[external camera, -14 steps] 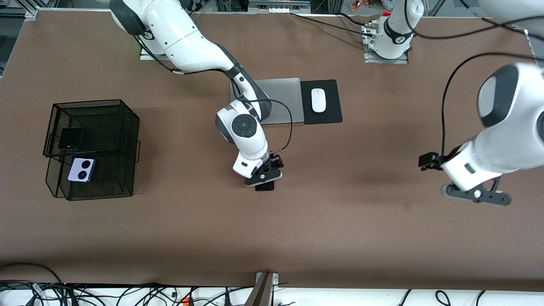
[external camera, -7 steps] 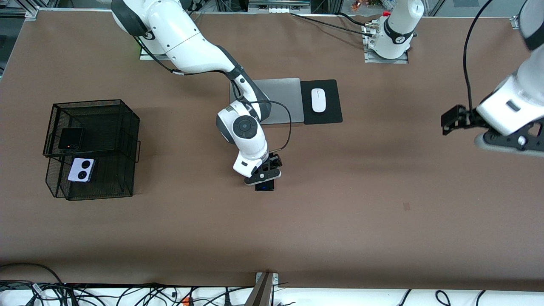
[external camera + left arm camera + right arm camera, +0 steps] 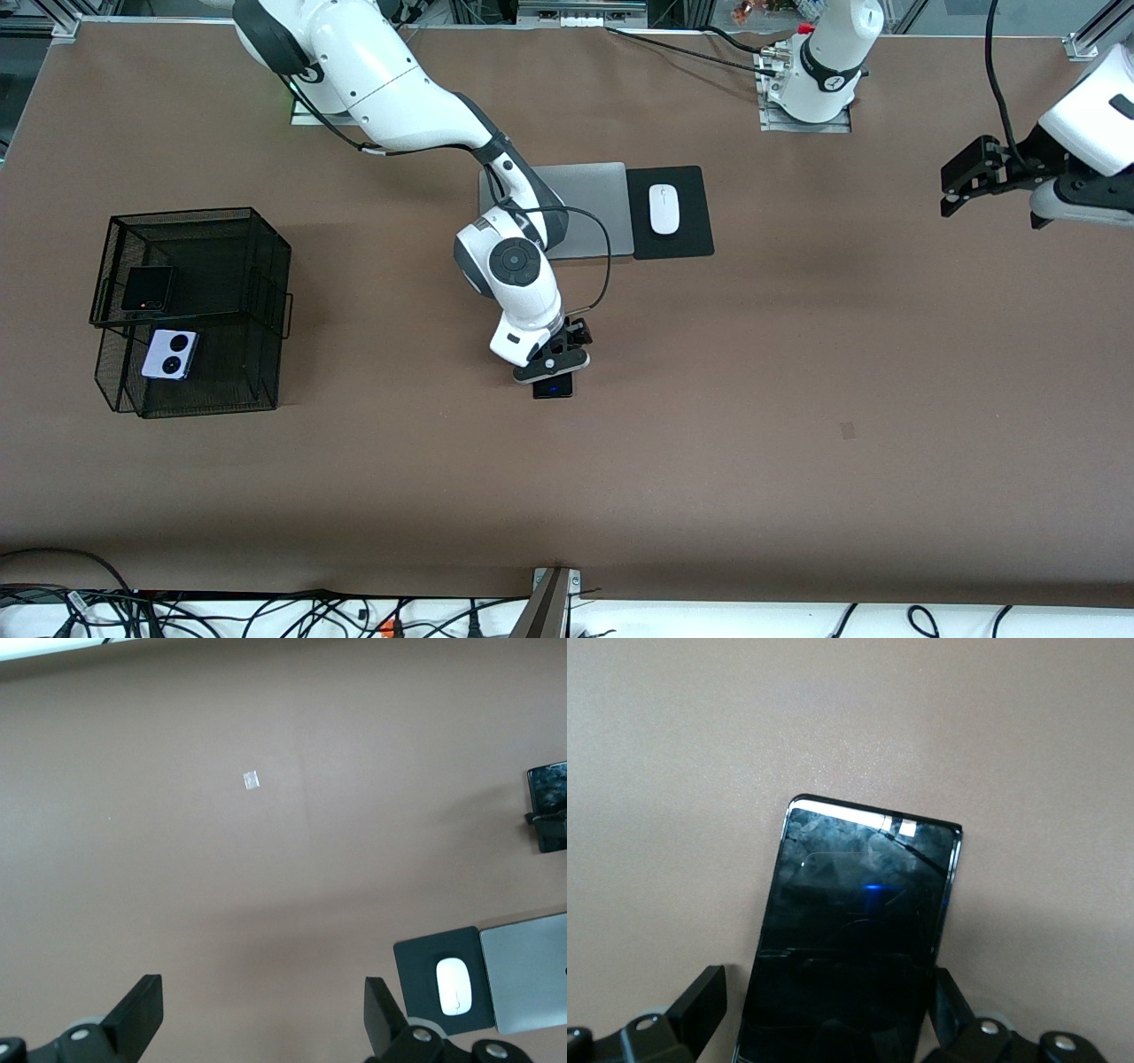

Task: Place phones with both arms
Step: 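Grasp the tall phone with the right gripper while the left gripper withdraws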

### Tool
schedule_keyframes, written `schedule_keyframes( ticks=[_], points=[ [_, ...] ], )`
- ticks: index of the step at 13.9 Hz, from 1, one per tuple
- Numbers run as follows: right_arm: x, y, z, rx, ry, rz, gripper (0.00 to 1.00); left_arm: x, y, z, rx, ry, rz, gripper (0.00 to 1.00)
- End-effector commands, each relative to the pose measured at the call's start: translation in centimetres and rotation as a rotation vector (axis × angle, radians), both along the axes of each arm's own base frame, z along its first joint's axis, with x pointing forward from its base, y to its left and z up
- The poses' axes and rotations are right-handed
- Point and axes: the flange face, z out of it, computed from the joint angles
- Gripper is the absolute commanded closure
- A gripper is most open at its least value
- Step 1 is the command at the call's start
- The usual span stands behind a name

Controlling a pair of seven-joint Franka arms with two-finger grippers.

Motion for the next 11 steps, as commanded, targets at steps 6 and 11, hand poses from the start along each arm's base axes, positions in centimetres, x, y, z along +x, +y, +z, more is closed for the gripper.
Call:
schedule_keyframes(
  ticks=[6, 11],
  points=[
    [-2.0, 0.2, -1.1, -0.046, 0.011, 0.051, 0.49, -2.7, 1.1, 1.1, -0.018, -0.001, 0.023, 0.0],
    [-1.6, -0.1, 0.1, -0.063, 0.019, 0.056, 0.77, -2.5, 1.6, 0.9, -0.025, 0.009, 0.036, 0.0]
  ],
)
